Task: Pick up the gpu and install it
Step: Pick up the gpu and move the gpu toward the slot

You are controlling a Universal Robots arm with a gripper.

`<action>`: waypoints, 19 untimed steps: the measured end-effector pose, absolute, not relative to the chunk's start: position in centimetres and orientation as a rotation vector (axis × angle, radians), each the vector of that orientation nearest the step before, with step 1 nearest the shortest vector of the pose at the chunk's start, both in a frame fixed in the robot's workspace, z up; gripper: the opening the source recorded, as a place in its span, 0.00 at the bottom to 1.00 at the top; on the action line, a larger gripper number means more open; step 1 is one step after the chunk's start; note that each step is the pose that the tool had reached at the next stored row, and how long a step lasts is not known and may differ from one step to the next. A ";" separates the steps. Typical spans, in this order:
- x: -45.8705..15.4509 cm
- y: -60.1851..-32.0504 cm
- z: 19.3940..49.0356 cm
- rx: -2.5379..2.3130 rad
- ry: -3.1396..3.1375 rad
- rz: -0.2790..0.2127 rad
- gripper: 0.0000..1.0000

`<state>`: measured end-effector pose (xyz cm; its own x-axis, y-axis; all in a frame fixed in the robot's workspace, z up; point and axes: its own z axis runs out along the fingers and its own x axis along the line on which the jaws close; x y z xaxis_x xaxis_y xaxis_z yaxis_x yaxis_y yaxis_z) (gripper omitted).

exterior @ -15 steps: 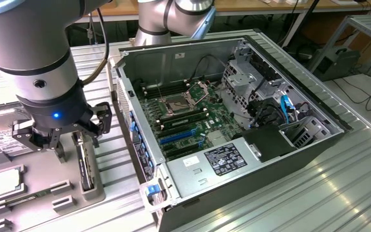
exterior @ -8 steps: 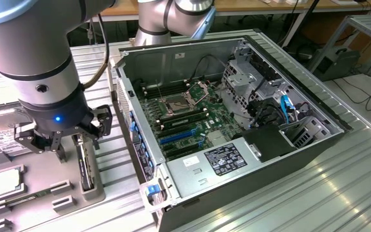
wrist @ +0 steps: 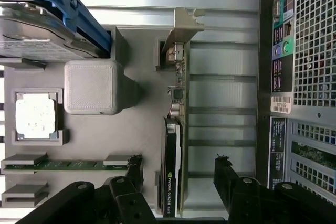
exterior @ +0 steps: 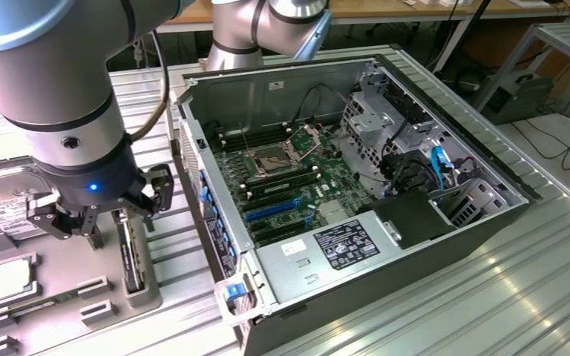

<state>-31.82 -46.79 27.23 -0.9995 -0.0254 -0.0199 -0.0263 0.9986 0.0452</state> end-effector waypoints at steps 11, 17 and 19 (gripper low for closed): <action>-31.8 -46.5 25.8 -0.063 3.121 0.071 0.66; -32.2 -46.1 25.2 -0.064 3.121 0.071 0.66; -32.2 -45.9 25.0 -0.064 3.121 0.071 0.66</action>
